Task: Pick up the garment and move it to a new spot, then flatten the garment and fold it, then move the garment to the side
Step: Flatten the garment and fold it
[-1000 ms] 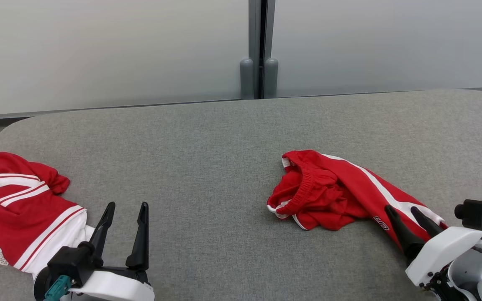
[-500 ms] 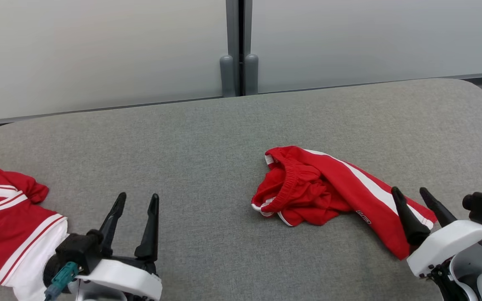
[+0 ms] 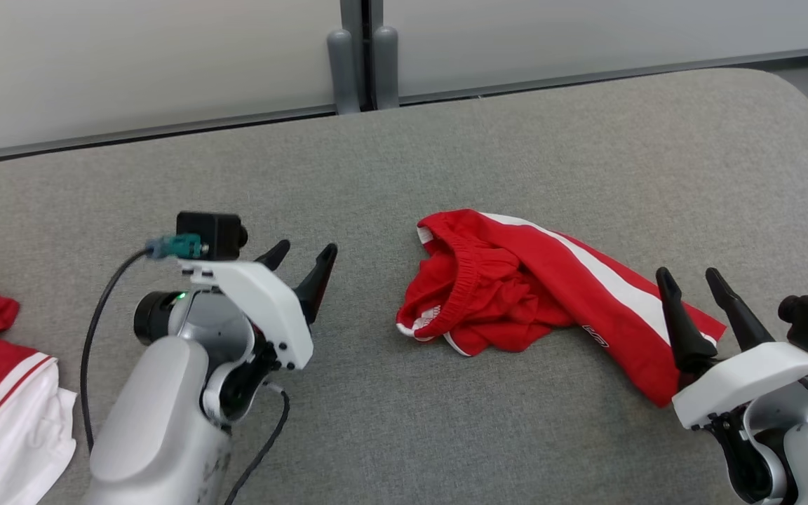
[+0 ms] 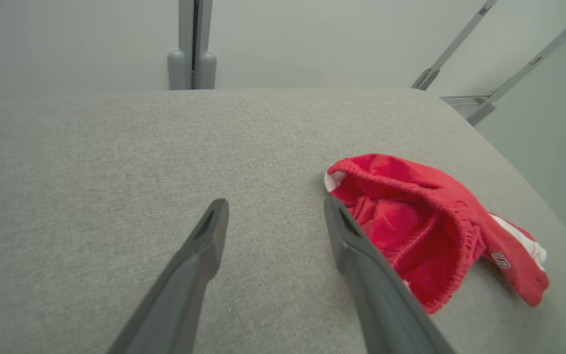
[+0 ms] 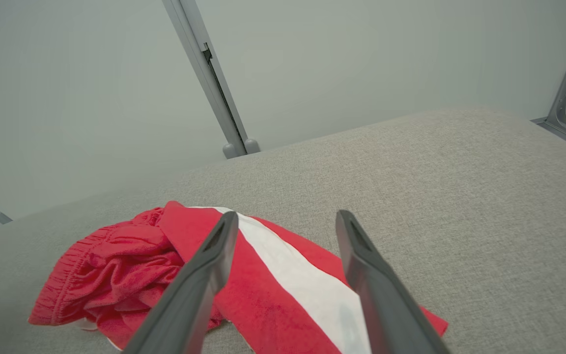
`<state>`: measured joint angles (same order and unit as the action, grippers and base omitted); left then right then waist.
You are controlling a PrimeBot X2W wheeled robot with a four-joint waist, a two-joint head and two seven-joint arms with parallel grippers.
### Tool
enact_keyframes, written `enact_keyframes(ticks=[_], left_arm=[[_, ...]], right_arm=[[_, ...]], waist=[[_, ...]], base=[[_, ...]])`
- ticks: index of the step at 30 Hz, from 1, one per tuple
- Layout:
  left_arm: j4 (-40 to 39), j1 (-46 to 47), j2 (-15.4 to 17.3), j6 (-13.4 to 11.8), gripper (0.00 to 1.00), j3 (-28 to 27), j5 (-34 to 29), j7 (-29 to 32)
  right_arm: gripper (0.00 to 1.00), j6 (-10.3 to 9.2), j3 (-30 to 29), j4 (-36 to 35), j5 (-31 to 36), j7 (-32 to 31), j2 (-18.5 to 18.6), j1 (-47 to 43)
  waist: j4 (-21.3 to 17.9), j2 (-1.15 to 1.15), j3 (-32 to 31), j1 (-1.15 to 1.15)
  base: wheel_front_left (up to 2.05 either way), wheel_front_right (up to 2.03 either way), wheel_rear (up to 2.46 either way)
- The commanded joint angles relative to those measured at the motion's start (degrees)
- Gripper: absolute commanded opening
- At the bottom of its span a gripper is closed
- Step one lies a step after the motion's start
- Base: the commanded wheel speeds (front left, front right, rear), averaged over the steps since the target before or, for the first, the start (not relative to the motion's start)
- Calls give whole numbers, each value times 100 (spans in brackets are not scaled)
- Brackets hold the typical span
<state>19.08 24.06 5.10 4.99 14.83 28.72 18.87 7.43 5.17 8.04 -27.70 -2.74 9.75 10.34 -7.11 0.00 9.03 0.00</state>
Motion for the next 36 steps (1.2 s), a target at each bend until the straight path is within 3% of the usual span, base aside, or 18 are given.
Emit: enact_keyframes(ticks=[1, 6, 13, 19, 23, 25, 36], left_arm=[[241, 348, -67, -3, 100, -19, 238, 280], [994, 1357, -196, -258, 100, -198, 1228, 758], [1893, 2289, -206, -650, 100, 448, 2701, 1215], [2372, 2685, -209, -787, 100, 1238, 3357, 1397], [2482, 2763, -206, -708, 100, 1518, 3605, 1418], [2524, 2828, -204, -674, 0, 1616, 3742, 1261], [2519, 2891, -211, -108, 0, 2238, 4366, 413]], right_arm=[[100, 11, 16, 45, -13, 65, -9, 102], [100, 11, 105, 144, -28, 157, -68, 328], [100, 11, 340, 338, -60, 263, -88, 644], [100, 11, 431, 518, -100, 390, -122, 808], [100, 11, 495, 601, -126, 449, -131, 851], [100, 11, 505, 653, -138, 498, -128, 872], [100, 11, 515, 975, -76, 437, 4, 814]], waist=[[-159, 0, 209, 0], [-418, 0, 629, 0], [-768, 0, 1076, 0], [-930, 0, 1248, 0], [-983, 0, 1290, 0], [-993, 0, 1300, 0], [-567, 0, 663, 0]], base=[[0, 0, 0], [0, 0, 0], [0, 0, 0], [0, 0, 0], [0, 0, 0], [0, 0, 0], [0, 0, 0]])
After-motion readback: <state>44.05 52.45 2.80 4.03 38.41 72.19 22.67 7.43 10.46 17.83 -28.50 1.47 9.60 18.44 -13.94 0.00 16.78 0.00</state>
